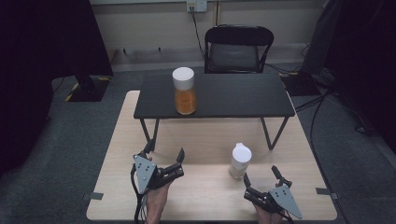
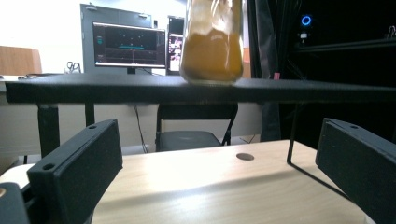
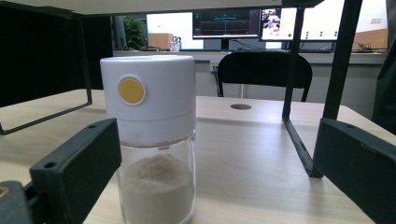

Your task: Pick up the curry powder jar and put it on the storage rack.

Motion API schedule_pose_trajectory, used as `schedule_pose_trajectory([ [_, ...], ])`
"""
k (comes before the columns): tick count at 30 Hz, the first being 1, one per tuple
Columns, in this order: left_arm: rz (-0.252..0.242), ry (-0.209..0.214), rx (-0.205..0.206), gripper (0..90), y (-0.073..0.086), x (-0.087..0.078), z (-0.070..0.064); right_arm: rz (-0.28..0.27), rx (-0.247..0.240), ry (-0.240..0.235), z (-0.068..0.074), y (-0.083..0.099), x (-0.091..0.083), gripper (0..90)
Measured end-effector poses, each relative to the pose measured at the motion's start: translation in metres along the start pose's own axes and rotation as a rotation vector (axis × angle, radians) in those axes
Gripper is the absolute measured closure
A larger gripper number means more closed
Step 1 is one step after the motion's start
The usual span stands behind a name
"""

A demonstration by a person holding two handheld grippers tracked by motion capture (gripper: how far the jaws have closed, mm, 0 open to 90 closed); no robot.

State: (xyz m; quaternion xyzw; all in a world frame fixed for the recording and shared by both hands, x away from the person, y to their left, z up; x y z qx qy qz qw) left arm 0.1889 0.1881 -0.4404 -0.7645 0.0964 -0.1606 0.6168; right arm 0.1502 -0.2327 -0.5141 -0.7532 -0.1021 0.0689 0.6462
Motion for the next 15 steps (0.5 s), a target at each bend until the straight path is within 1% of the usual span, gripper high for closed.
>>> schedule_pose_trajectory([
  [4,0.001,-0.001,-0.003,0.0,0.009,-0.003,0.001,0.0,0.0,0.0,0.0,0.0,0.0,0.0],
  [6,0.007,-0.002,0.004,0.0,0.014,-0.004,0.001,0.0,0.0,0.0,0.0,0.0,0.0,0.0],
  [9,0.022,0.007,0.007,0.0,0.019,-0.003,0.002,0.0,0.0,0.0,0.0,0.0,0.0,0.0],
  [12,0.03,0.008,0.032,0.0,0.025,-0.003,0.001,0.0,0.0,0.0,0.0,0.0,0.0,0.0],
  [15,0.038,0.005,0.025,0.0,0.032,-0.005,0.002,0.0,0.0,0.0,0.0,0.0,0.0,0.0],
])
Point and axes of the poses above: each handheld gripper's, and its own axes: x roughly forward along the jaws, y roughly out of its underside, z roughly to its left, the point moved 2 cm from there along x, roughly forward along the jaws, and after that the axes turned 8 degrees about -x, right-handed, at the moved point
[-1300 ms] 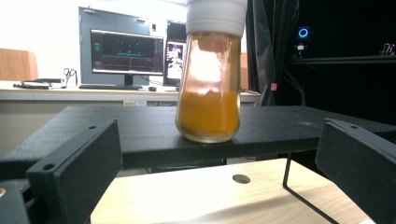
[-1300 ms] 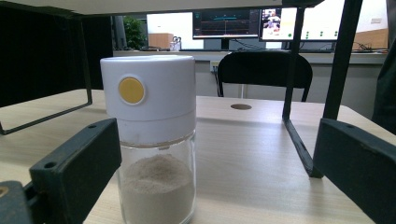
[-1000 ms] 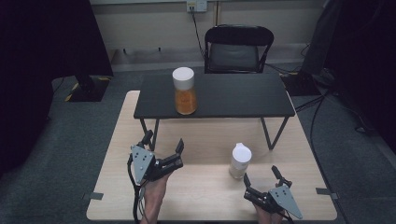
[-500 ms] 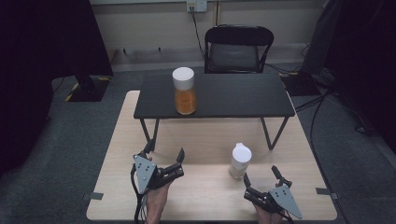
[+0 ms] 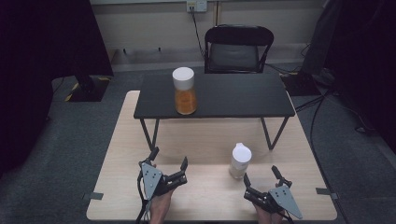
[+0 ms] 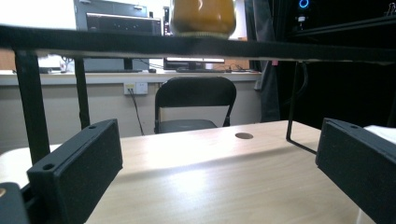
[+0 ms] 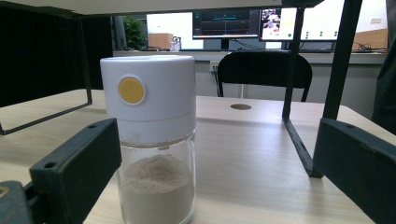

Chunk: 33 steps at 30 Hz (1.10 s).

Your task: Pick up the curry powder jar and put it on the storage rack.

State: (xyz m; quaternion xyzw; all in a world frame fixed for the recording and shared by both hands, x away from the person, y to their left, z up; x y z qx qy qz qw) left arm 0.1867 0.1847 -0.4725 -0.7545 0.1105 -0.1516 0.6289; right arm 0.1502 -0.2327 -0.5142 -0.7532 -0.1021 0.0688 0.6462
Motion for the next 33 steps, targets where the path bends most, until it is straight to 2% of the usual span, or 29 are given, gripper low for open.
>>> schedule_pose_trajectory([
  [4,0.013,-0.014,-0.013,0.0,0.011,-0.003,0.002,0.0,0.0,0.0,0.0,0.0,0.0,0.0],
  [11,0.031,-0.01,0.017,0.0,0.022,-0.004,0.003,0.0,0.0,0.0,0.0,0.0,0.0,0.0],
  [16,0.045,-0.01,0.016,0.0,0.028,-0.004,0.005,0.0,0.0,0.001,0.0,0.0,0.0,0.0],
  [19,0.05,-0.013,0.031,0.0,0.032,-0.004,0.005,0.0,0.0,0.001,0.0,0.0,0.0,0.0],
  [26,0.056,-0.023,0.009,0.0,0.039,-0.005,0.01,0.0,0.0,0.001,0.0,0.0,0.0,0.0],
  [28,0.058,-0.023,0.015,0.0,0.04,-0.004,0.011,0.0,0.0,0.001,0.0,0.0,0.0,0.0],
  [30,0.061,-0.022,-0.001,0.0,0.042,-0.004,0.011,0.0,0.0,0.002,0.0,0.0,0.0,0.0],
  [33,0.056,-0.027,0.009,0.0,0.044,-0.006,0.01,0.0,0.0,0.002,0.0,0.0,0.0,0.0],
])
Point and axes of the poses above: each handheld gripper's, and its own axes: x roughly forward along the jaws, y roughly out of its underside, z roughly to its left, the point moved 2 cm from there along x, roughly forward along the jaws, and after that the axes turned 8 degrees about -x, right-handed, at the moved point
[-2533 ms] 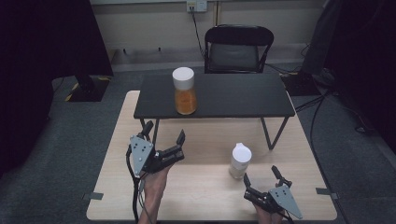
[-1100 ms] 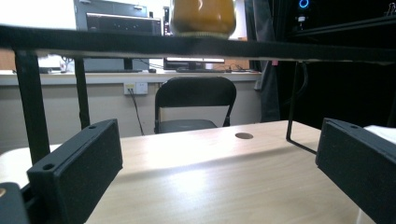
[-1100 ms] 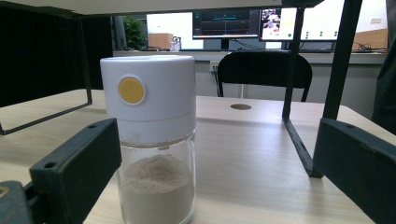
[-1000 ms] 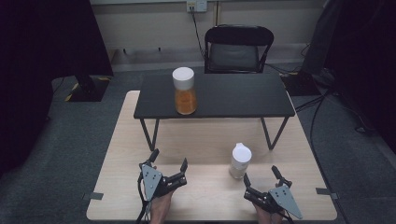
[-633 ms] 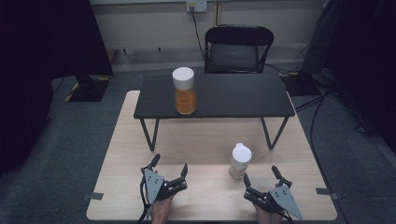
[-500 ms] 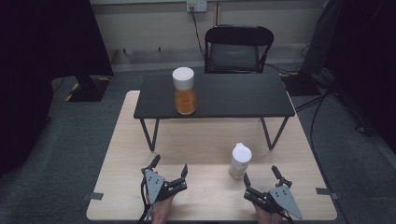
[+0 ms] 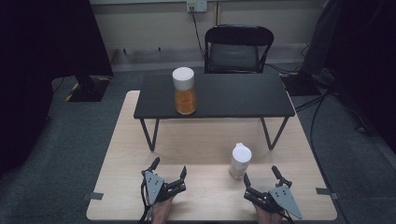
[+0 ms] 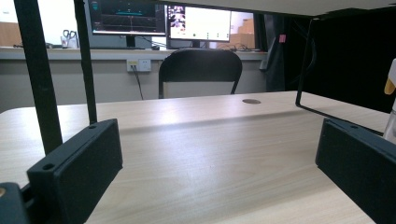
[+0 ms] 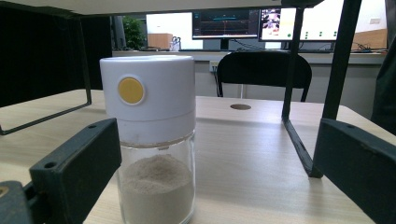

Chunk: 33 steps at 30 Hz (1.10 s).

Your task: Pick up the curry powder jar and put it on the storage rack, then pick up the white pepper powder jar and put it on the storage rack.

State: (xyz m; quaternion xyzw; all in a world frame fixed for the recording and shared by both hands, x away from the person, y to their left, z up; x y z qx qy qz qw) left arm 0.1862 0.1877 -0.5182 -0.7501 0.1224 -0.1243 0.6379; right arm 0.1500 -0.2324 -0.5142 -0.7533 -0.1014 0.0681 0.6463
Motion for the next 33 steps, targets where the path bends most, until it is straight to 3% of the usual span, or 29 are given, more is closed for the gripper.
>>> schedule_pose_trajectory([
  [33,0.003,-0.028,0.009,0.8,-0.0001,0.0013,-0.005,-0.001,0.0,0.0,0.0,0.0002,-0.0001,0.0],
])
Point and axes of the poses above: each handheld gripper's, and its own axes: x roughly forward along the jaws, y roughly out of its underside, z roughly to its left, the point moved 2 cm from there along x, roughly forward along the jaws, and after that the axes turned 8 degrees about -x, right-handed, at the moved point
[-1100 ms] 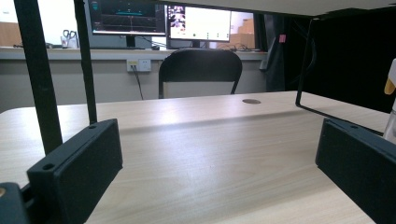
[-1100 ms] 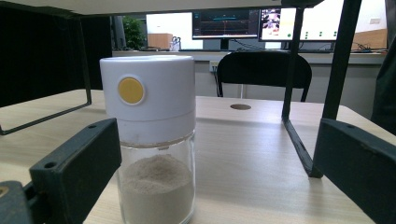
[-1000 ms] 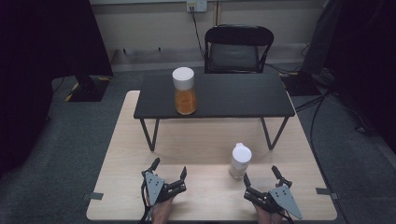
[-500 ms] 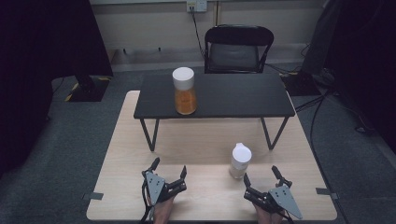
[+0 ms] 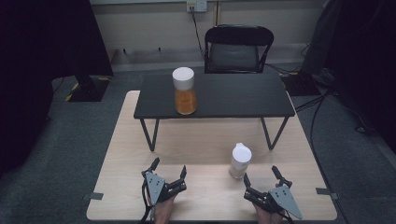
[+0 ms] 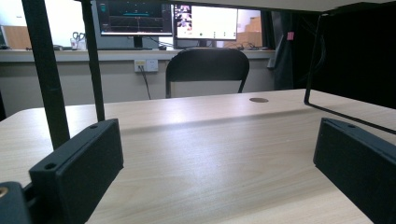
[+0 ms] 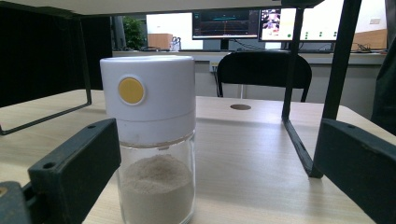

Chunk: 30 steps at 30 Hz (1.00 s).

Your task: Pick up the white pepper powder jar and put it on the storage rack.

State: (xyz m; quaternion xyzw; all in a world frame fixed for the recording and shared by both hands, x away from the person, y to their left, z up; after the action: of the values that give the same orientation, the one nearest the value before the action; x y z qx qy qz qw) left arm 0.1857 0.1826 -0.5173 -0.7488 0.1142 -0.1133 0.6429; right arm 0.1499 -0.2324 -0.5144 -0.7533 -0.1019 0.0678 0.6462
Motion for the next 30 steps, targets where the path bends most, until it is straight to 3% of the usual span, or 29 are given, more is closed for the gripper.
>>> schedule_pose_trajectory([
  [14,0.0,-0.005,0.0,0.6,0.0,0.0,-0.001,0.028,-0.015,-0.026,-0.003,-0.007,0.003,0.0],
  [30,-0.001,-0.005,0.001,0.2,0.0,0.0,-0.001,-0.027,0.023,-0.064,-0.011,-0.033,0.003,0.0],
])
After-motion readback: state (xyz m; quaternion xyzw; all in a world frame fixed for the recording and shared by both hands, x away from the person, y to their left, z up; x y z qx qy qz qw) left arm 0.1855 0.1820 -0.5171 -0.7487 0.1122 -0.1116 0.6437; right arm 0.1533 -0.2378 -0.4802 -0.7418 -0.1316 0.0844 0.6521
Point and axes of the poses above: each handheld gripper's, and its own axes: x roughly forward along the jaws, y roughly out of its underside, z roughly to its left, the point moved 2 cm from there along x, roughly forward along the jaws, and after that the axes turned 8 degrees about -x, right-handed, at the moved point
